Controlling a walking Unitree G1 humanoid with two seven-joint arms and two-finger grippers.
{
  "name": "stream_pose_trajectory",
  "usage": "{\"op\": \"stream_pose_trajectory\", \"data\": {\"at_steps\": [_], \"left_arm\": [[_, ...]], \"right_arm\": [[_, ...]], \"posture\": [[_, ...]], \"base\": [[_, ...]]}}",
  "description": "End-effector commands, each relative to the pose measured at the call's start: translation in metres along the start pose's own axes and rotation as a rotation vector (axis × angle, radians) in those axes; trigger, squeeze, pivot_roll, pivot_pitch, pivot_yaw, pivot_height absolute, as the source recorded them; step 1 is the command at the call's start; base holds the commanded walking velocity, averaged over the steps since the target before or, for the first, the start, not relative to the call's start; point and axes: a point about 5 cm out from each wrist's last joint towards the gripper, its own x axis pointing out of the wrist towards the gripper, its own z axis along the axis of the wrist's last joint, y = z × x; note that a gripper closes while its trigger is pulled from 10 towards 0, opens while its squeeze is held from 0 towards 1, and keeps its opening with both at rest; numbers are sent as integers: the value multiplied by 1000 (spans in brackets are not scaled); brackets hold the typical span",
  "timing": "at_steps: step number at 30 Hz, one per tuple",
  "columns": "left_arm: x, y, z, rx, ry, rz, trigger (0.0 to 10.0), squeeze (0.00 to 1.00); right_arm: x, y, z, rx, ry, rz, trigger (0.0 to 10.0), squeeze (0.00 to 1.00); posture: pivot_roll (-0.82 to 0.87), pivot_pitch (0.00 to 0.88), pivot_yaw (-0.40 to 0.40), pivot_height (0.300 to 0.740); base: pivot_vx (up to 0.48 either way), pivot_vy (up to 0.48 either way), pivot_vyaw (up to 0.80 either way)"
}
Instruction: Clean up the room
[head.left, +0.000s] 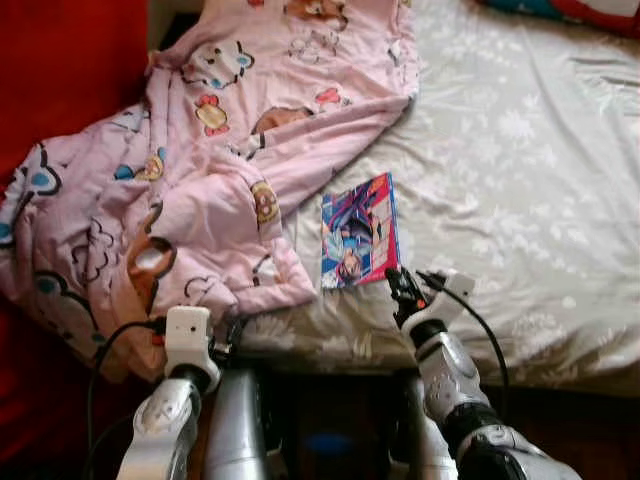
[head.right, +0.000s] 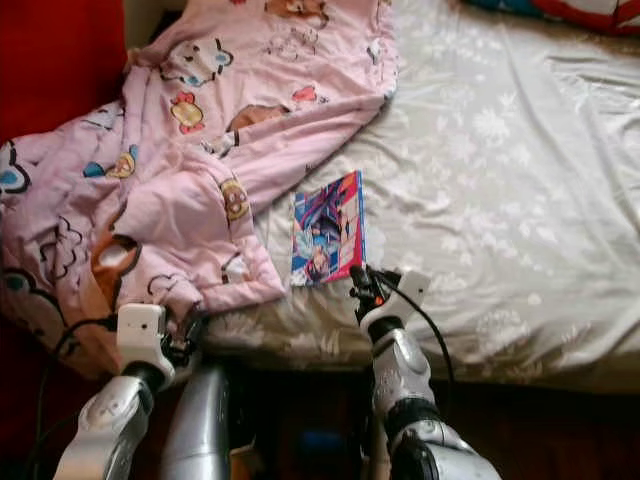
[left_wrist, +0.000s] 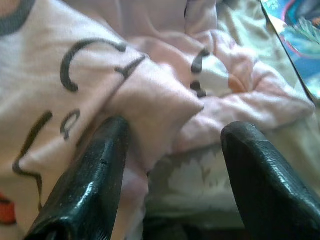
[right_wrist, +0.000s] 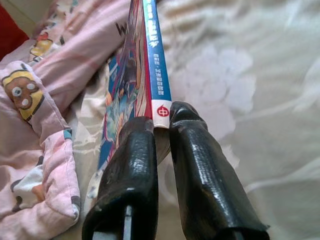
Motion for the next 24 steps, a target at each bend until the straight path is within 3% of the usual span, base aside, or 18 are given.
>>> {"op": "stream_pose_trajectory", "data": {"at_steps": [1, 8, 12, 17, 24], "left_arm": [[0, 4, -8, 5, 16, 20, 10000, 0], [11, 11, -13, 7, 14, 50, 10000, 0], [11, 14, -17, 8, 19, 59, 10000, 0], [13, 14, -17, 6, 6, 61, 10000, 0], [18, 11, -18, 1, -11, 58, 10000, 0]], "right_arm": [[-5, -7, 8, -66, -56, -20, 10000, 0], [-19, -28, 28, -224, -155, -143, 10000, 0], [-21, -27, 33, -324, -168, -128, 10000, 0], [-24, -29, 42, -351, -223, -150, 10000, 0], [-23, -28, 42, -367, -214, -177, 10000, 0]], "posture": [[-21, 100, -5, 579], [-46, 39, -14, 579], [-66, 21, -15, 579], [-65, 9, -19, 589], [-65, 0, -26, 634]], "base": [[0, 0, 0], [0, 0, 0], [0, 0, 0], [0, 0, 0], [0, 0, 0]]}}
